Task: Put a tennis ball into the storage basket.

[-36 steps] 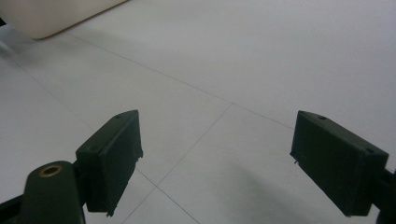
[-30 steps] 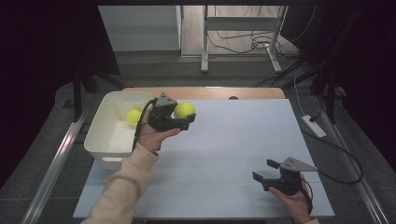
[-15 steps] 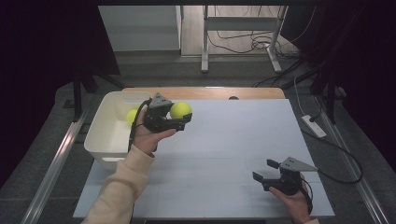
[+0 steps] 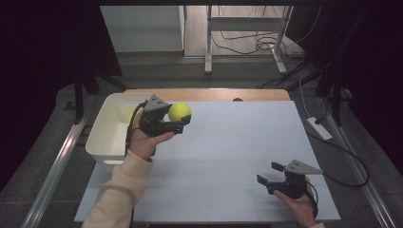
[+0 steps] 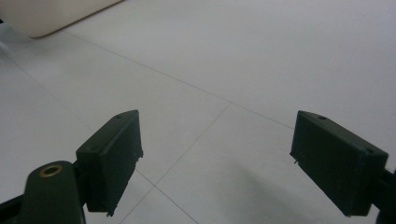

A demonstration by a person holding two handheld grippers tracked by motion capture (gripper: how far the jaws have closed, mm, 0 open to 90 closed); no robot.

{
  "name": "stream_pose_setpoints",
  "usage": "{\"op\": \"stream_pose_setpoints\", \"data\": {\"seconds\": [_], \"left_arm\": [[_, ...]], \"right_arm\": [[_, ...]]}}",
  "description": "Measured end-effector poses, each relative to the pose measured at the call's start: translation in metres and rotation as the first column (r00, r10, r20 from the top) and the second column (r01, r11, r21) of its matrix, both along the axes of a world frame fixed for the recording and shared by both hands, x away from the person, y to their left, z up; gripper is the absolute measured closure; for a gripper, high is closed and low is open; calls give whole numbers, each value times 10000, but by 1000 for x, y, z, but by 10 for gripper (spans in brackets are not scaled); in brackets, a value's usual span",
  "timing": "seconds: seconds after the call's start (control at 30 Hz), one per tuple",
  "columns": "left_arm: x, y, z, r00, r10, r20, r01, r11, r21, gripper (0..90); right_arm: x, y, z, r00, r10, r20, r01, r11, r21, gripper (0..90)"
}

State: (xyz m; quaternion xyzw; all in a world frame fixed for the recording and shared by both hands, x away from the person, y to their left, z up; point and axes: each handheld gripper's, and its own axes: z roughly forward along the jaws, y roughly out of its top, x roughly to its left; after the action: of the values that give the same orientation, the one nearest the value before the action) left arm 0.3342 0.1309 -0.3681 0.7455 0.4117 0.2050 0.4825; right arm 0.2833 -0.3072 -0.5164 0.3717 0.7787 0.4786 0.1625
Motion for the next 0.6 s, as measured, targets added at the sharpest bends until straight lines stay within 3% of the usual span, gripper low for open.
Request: {"op": "stream_pose_setpoints", "data": {"seconds": [0.6], "left_arm": [[-12, 23, 6, 9993, 345, 143, -342, 9992, -200, 264]], "right_arm": [[0, 0, 1, 10000, -43, 23, 43, 10000, 86, 163]]}}
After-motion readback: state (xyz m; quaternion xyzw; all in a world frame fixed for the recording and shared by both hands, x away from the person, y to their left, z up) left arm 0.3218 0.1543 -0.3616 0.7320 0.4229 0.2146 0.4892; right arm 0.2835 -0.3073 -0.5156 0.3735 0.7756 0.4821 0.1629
